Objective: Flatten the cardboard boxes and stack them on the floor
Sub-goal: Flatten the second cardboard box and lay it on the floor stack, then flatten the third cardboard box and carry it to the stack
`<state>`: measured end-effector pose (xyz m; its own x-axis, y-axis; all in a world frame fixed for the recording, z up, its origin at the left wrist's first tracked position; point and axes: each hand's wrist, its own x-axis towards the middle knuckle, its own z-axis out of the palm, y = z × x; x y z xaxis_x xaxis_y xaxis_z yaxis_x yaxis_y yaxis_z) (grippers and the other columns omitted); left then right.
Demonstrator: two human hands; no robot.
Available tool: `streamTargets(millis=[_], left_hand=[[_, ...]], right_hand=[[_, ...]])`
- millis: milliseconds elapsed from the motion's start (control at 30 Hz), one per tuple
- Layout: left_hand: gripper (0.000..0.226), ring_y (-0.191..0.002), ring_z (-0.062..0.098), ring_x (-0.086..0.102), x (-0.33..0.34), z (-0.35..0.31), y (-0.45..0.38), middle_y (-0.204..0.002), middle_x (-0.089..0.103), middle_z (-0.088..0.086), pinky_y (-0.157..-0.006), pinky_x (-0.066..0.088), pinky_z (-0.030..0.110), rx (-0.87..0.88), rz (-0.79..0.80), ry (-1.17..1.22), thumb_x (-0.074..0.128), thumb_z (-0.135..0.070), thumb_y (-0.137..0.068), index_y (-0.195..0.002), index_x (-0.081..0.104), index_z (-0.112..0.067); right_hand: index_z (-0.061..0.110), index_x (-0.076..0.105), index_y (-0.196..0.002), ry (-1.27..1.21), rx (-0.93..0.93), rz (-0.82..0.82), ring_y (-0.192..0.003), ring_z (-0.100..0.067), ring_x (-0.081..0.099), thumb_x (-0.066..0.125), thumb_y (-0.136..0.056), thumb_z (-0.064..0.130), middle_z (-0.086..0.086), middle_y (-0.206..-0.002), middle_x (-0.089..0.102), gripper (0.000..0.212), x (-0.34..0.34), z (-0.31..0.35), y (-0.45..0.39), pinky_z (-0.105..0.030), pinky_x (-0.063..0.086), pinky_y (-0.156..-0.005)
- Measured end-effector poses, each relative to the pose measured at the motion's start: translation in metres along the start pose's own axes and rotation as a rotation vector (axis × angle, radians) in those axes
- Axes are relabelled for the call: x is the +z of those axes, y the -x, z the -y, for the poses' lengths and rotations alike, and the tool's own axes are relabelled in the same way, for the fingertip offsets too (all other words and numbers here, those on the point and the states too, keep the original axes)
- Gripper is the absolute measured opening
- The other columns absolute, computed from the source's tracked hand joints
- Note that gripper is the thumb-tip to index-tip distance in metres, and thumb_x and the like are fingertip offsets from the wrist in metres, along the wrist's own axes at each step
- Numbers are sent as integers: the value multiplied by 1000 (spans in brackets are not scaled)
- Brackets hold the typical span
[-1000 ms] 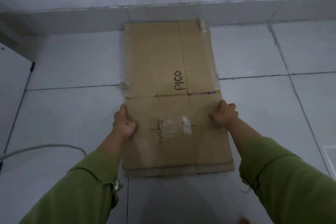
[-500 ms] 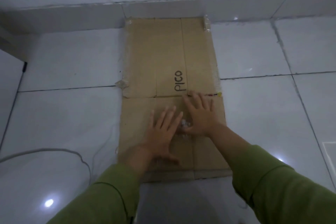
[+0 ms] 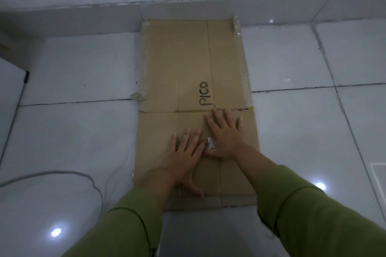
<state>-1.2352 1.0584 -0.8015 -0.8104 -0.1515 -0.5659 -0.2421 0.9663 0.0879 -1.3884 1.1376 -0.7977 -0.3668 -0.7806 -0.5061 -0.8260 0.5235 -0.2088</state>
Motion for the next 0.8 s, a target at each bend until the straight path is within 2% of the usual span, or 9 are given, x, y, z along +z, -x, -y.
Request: streamTargets(millis=[100,200,333,433,600,800], left_hand=[[134,-144,32,-17,-19,4,3,-157,-18,8,-110,-6,63,-10,52,74,62,-79,-53,-148,-7,-13],[127,-144,34,-13,-56,14,17,-158,-14,12,-114,1,62,-98,79,168,60,-74,-61,-148,-5,-10],[119,-144,29,-19,-113,19,53,-157,-20,7,-116,-2,53,-231,8,407,62,-66,-70,-148,-10,-14],[107,-146,28,-13,-168,18,92,-157,-18,5,-115,0,52,-365,-100,519,61,-55,-78,-148,-11,-17],[96,-145,26,-14,-284,17,178,-157,-19,5,-116,-1,52,-416,-125,496,56,-46,-86,-148,-11,-17],[90,-146,26,-11,-430,19,302,-158,-14,4,-115,2,53,-520,-296,495,52,-45,-88,-148,-8,-17]], right_hand=[[28,3,-149,-37,26,45,-145,-33,-12,55,-75,64,1,-159,-11,97,-13,6,1,-63,2,-113],[29,1,-149,-76,53,39,-145,-34,-10,53,-80,64,1,-159,-12,94,-44,17,6,-62,1,-113],[28,-2,-149,-43,44,-25,-146,-31,-8,49,-85,58,1,-159,-12,87,-105,39,39,-59,2,-115],[29,1,-150,-89,41,-60,-146,-30,-7,50,-89,45,1,-160,-9,80,-157,57,78,-58,2,-116],[28,2,-149,-80,16,-109,-147,-29,-5,47,-92,36,0,-160,-5,73,-272,93,148,-57,3,-115],[23,8,-149,-41,-37,-202,-147,-28,-4,49,-91,36,-3,-160,-2,72,-440,141,238,-58,5,-116]])
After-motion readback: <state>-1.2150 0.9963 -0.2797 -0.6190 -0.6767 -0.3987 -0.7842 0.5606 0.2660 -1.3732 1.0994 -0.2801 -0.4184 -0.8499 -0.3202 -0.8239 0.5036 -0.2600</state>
